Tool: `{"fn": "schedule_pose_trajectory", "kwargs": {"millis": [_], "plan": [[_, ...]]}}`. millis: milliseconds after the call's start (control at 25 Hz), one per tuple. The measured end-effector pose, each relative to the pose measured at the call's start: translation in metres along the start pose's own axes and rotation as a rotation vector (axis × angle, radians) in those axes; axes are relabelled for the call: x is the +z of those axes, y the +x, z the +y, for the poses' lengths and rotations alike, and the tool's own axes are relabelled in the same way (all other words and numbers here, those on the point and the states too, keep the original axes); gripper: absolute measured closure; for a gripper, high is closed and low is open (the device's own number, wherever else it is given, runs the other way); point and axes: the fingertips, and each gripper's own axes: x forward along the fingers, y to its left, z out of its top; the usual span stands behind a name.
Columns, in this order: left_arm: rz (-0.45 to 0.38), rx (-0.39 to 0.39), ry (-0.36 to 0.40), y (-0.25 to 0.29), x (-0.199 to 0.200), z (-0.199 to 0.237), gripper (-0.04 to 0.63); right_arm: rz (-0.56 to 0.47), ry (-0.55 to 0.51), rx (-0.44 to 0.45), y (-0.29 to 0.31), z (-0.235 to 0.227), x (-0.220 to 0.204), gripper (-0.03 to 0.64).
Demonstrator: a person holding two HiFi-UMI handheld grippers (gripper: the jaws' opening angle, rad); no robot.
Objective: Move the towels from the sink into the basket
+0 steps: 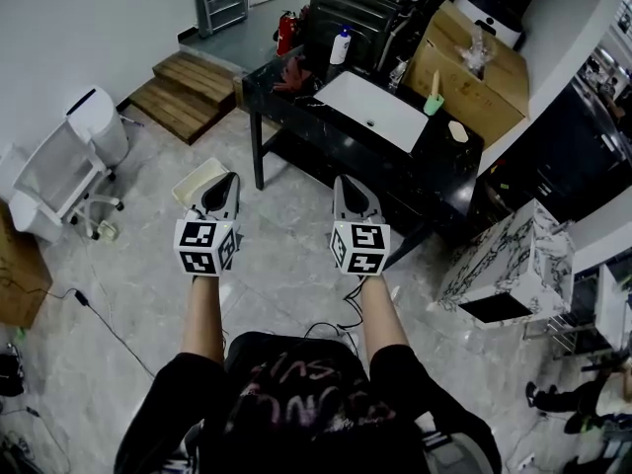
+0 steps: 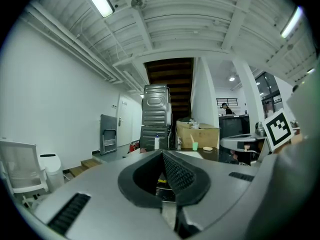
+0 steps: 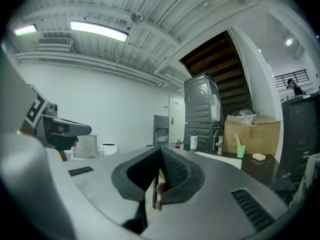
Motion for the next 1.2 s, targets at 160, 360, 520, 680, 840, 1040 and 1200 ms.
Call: {"fn": "schedule_pose_trajectory", "kwargs": {"millis": [160, 360, 520, 680, 840, 1040, 1200], "plan": [[0.008, -0.026, -0.002, -0.008, -0.005, 0.011, 0.589, -0.001, -0.022, -0.013, -0.001, 0.024, 0.001, 0.601], [0.010, -0.039, -0.006, -0.011, -0.005, 0.022, 0.589, -0.001, -0.019, -0.018, 0.000, 0.034, 0.004, 0.601], [0.015, -0.051, -0.003, -0.004, -0.010, 0.023, 0.589, 0.000, -0.018, -0.012, 0.007, 0.033, 0.001, 0.601], [0.019, -0.054, -0.002, 0.009, -0.013, 0.026, 0.590, 0.001, -0.020, -0.006, 0.022, 0.029, -0.003, 0.601], [0.037, -0.056, 0.009, 0.034, -0.017, 0.031, 0.591, 0.003, -0.012, 0.003, 0.049, 0.017, -0.009, 0.601], [0.055, -0.050, 0.013, 0.082, -0.018, 0.049, 0.589, 0.010, -0.002, 0.007, 0.100, -0.003, -0.014, 0.601], [0.075, -0.045, 0.006, 0.131, -0.022, 0.061, 0.591, 0.018, 0.007, 0.010, 0.145, -0.025, -0.018, 0.601]]}}
